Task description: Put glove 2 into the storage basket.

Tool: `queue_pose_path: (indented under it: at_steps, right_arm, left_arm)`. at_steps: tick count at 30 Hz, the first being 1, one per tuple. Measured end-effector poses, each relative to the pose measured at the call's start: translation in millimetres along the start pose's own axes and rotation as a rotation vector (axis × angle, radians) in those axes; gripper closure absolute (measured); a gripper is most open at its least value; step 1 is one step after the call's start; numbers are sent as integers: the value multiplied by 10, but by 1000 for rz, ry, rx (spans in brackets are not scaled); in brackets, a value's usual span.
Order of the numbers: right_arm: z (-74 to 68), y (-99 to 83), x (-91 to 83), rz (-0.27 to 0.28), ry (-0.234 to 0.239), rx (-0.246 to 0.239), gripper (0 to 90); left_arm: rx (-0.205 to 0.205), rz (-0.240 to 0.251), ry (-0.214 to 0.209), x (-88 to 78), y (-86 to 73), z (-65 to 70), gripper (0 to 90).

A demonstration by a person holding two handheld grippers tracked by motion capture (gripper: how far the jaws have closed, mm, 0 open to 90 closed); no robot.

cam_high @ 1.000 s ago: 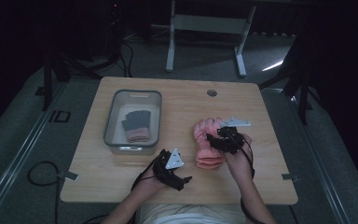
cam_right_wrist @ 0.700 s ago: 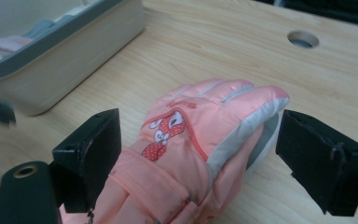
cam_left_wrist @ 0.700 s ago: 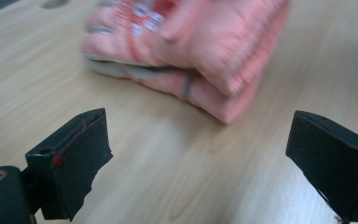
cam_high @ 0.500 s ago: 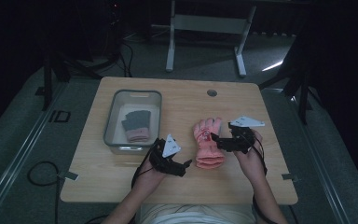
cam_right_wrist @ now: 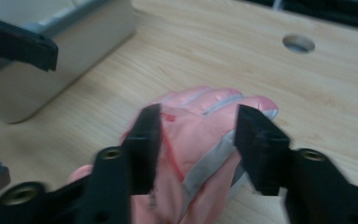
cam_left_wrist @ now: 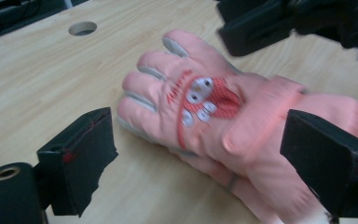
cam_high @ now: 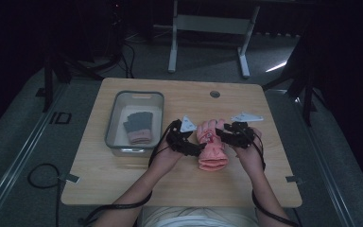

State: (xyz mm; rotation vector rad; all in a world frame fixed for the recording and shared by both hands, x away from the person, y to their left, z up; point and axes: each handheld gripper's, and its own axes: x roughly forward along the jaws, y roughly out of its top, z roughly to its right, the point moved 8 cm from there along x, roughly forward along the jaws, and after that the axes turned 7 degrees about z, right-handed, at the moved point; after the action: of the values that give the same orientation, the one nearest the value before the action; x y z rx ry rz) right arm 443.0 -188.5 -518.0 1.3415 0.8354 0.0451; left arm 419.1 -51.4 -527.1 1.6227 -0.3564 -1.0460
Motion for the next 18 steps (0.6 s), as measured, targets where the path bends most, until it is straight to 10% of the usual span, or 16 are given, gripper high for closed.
queue_pose_path:
  at_steps: [11, 18]
  right_arm:
    - [209, -389, 235, -151, -2, 19, 403]
    - [254, -548, 334, -229, 87, 128, 391]
  left_arm:
    - [-154, -210, 47, 481, -289, -237, 170]
    - [-310, -264, -80, 663, -529, -215, 224]
